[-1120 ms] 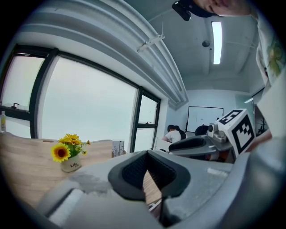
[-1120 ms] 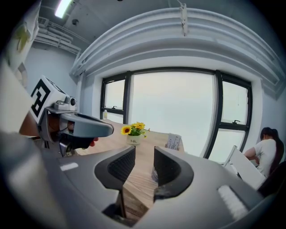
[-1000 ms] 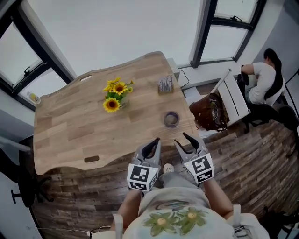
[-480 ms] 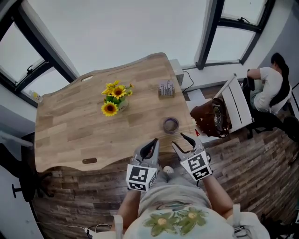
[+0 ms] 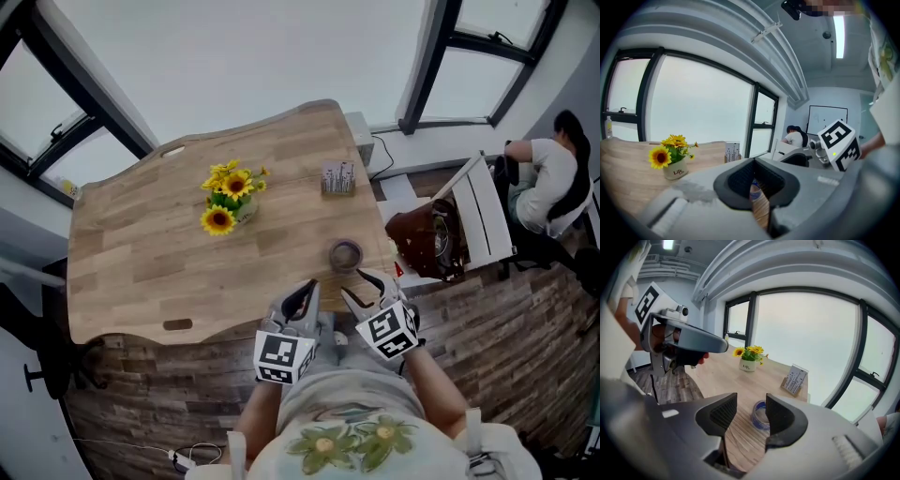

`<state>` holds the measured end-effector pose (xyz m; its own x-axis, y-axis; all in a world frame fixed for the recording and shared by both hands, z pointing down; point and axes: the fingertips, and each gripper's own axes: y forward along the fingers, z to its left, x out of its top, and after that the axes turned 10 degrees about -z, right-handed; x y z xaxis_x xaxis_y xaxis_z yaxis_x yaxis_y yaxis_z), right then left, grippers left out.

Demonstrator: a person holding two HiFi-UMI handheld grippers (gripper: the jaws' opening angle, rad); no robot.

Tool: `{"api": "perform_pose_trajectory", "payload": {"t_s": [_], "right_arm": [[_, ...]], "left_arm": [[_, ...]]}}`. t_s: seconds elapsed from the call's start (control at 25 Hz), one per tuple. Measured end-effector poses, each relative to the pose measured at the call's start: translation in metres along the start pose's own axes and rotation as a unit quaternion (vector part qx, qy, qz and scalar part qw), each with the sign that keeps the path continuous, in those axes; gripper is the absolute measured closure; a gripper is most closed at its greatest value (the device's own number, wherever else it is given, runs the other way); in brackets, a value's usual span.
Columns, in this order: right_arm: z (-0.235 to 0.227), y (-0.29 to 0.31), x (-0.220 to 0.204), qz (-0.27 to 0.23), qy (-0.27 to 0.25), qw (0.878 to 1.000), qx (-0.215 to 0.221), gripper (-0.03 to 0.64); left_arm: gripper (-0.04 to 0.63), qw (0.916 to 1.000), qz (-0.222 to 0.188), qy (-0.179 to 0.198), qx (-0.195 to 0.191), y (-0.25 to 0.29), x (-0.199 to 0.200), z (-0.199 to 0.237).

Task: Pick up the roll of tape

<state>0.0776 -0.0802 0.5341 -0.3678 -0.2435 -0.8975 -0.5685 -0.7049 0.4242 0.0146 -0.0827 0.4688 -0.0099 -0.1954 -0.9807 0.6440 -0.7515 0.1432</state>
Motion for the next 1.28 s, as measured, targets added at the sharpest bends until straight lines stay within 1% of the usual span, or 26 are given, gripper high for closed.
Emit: {"api": "perform_pose_trajectory", "payload": {"t_s": [0.2,0.44,0.6,0.96,1.28], "right_arm": [[-0.004,0.023,-0.015,0.028,-0.014,0.999,0.015,0.43],[-0.009,0.044,-0.03,0.055,-0.019,0.998,0.03,0.431],[-0.009,0.057,-0.047,0.084,-0.027,0.995,0.044,0.433],[-0.004,0.08,-0.082,0.147,-0.065,0.984,0.081,0.434],[-0.001,0.095,-0.101,0.186,-0.101,0.972,0.105,0.434]], "left_arm": [[0.591,0.9999,0.014,-0.002,0.006,0.009,-0.01,0.015],[0.591,0.9994,0.028,-0.013,0.012,0.019,-0.016,0.03],[0.591,0.9989,0.037,-0.021,0.018,0.024,-0.021,0.04],[0.591,0.9978,0.05,-0.034,0.029,0.03,-0.03,0.056],[0.591,0.9967,0.06,-0.04,0.038,0.031,-0.037,0.069]]}}
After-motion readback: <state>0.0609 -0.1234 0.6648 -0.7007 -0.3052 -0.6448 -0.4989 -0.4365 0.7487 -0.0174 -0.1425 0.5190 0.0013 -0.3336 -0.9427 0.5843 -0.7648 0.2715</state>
